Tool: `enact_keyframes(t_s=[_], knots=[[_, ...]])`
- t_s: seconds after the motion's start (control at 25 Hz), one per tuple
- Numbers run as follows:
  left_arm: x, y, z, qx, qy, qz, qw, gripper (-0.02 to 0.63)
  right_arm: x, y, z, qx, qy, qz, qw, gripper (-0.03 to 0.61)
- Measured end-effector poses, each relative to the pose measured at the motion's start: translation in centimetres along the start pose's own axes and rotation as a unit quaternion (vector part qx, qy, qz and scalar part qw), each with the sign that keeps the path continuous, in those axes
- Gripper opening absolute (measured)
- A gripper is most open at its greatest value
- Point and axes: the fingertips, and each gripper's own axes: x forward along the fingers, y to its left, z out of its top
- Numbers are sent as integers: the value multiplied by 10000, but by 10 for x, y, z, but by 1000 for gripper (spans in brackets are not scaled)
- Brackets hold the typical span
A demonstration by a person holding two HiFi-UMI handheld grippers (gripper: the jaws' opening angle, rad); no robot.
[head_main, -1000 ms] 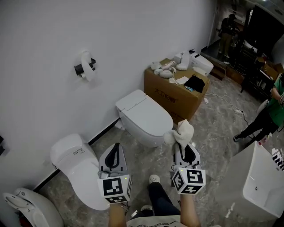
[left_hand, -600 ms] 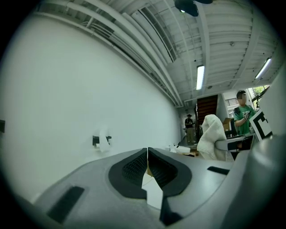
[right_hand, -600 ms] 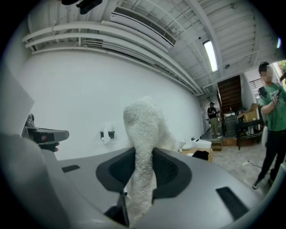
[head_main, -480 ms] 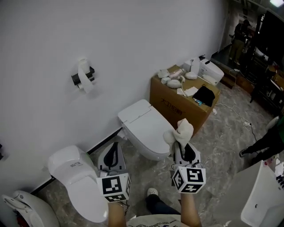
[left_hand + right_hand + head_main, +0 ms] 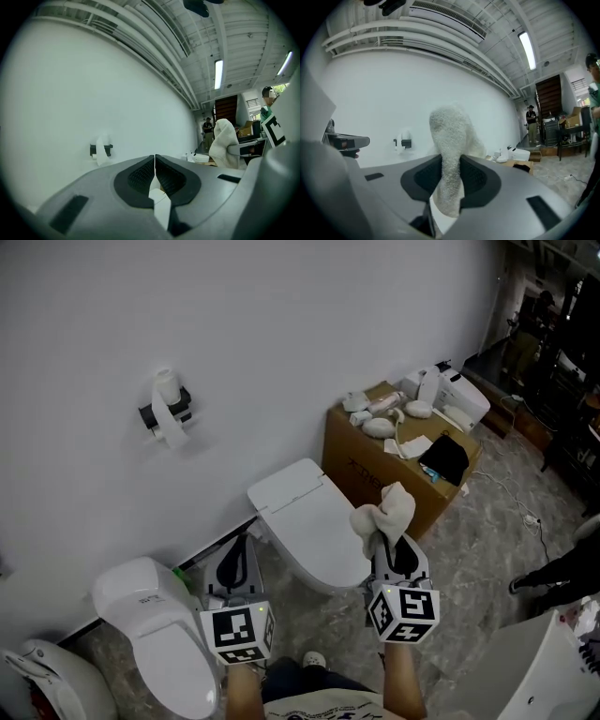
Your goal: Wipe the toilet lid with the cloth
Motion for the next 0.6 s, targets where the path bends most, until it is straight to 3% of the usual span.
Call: enact_keyframes(t_s=[0.36, 0.6], knots=[[80, 7, -20, 13, 236, -105, 9997, 12, 75, -16, -22, 95, 259, -89, 9996, 98], [165, 14, -35, -8, 211, -325, 9993, 12, 149, -30, -33, 85, 251, -259, 9993, 98]])
